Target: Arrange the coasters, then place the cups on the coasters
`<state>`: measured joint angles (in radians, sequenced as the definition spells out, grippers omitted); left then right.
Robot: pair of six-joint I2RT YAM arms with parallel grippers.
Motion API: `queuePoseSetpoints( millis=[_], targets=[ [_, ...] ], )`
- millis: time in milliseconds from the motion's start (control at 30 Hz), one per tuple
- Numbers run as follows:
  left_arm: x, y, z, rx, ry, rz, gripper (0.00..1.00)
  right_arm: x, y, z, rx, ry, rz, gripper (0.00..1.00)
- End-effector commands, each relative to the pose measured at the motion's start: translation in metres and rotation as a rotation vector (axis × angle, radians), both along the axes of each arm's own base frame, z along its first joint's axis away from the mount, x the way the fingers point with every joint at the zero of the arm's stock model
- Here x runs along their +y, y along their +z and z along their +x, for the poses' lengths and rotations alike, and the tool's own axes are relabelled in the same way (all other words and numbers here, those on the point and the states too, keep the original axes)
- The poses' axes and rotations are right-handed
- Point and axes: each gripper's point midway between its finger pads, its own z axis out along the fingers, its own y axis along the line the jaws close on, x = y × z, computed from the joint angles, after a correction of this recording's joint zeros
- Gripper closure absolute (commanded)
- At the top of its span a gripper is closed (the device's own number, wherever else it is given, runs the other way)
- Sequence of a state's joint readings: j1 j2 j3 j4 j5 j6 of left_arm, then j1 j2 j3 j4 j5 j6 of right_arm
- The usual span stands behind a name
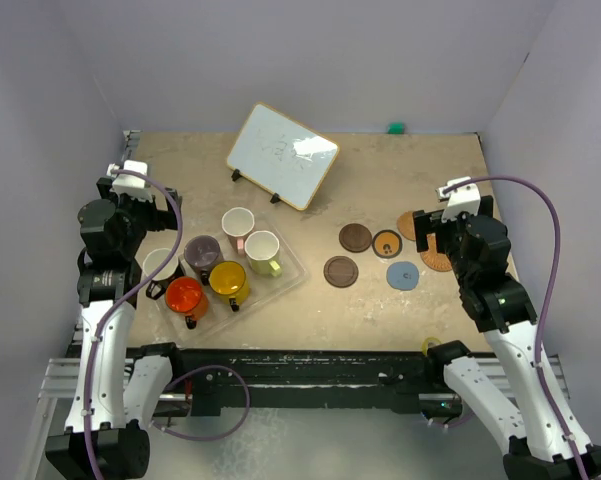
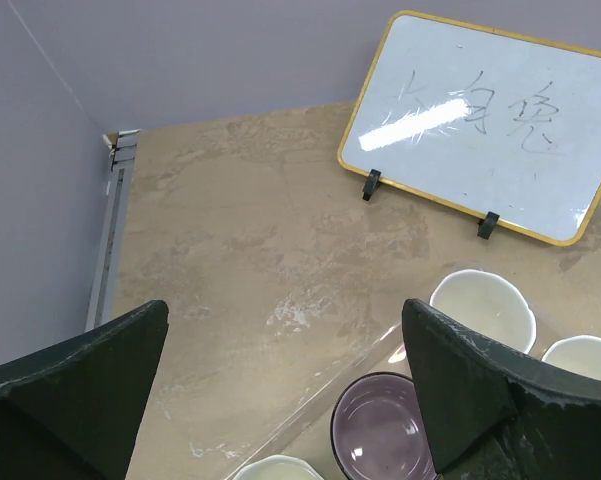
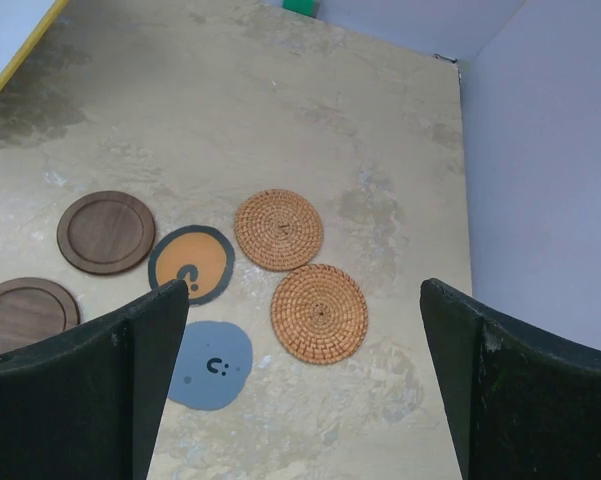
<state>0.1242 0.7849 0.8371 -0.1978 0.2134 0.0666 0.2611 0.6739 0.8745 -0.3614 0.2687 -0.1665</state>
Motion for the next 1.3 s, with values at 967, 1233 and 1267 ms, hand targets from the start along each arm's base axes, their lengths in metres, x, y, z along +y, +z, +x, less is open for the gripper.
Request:
queuePoseSetpoints(
  millis=[967,1233,1267],
  targets=[
    [-0.013,0.006,0.005,-0.056,-0.111,0.056,0.04,0.075,-0.047,-0.004,0.217,0.556,-0.142,0.00],
    [-0.015,0.003,0.005,-0.047,-0.123,0.060,0.03,0.091,-0.074,0.014,0.304,0.608,-0.161,0.00],
    [-0.015,0.002,0.005,-0.046,-0.125,0.061,0.03,0.094,-0.078,0.018,0.317,0.607,-0.164,0.00]
  ],
)
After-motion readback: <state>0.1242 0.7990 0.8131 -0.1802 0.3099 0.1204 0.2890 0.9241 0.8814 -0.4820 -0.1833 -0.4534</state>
